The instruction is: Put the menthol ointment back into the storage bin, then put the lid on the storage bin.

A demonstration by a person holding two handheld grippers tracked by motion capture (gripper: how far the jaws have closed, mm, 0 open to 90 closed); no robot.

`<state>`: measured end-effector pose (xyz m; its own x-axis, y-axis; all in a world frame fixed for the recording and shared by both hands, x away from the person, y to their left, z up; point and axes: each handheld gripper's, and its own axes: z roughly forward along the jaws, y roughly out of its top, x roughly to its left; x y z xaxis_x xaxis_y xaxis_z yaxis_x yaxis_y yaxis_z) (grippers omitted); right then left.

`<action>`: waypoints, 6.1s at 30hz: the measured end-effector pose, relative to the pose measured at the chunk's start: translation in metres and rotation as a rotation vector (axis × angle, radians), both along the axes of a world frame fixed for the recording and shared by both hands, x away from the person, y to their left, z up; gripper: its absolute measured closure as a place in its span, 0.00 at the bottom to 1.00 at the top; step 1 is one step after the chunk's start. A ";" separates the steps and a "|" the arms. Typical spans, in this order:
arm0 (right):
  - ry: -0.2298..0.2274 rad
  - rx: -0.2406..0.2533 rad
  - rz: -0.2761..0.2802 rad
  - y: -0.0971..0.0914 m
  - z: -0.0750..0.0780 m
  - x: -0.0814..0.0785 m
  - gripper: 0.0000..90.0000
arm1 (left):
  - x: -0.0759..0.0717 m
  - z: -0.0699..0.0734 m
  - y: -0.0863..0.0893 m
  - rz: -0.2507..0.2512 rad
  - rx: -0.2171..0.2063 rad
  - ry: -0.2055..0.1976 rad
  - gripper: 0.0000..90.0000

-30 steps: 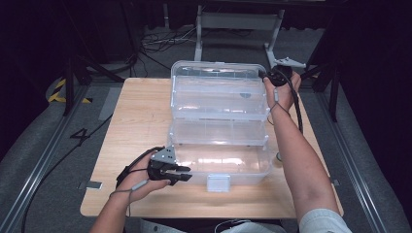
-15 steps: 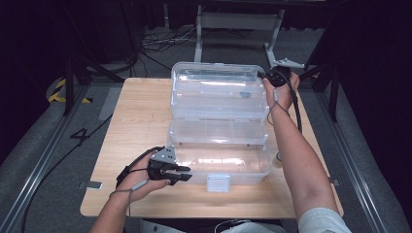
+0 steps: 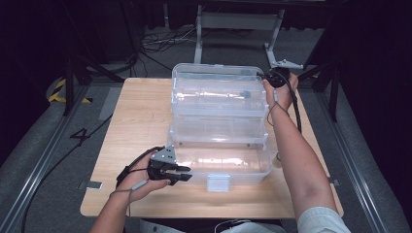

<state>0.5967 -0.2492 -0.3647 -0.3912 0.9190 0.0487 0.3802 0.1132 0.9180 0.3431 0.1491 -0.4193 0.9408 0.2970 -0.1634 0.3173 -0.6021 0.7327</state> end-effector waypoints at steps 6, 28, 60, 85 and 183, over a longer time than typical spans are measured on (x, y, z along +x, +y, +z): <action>-0.001 -0.003 0.017 -0.002 -0.005 0.003 0.91 | 0.000 0.000 0.000 0.000 -0.002 -0.003 0.81; 0.059 0.040 0.025 -0.005 -0.020 0.013 0.91 | 0.000 0.000 0.000 -0.002 -0.003 -0.005 0.81; 0.106 0.082 -0.011 -0.006 -0.041 0.019 0.90 | 0.000 0.000 0.000 -0.003 -0.002 -0.011 0.81; -0.050 0.085 0.099 -0.041 0.001 -0.044 0.59 | 0.001 0.014 -0.002 0.081 -0.012 0.058 0.61; 0.283 -0.261 0.432 -0.111 0.017 -0.179 0.54 | 0.030 0.045 0.091 0.476 -0.023 -0.044 0.44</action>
<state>0.4176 -0.3600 -0.3481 -0.7386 0.6741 -0.0011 0.4753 0.5219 0.7083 0.3730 0.2397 -0.3743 0.7073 0.6933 -0.1380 0.5222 -0.3808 0.7631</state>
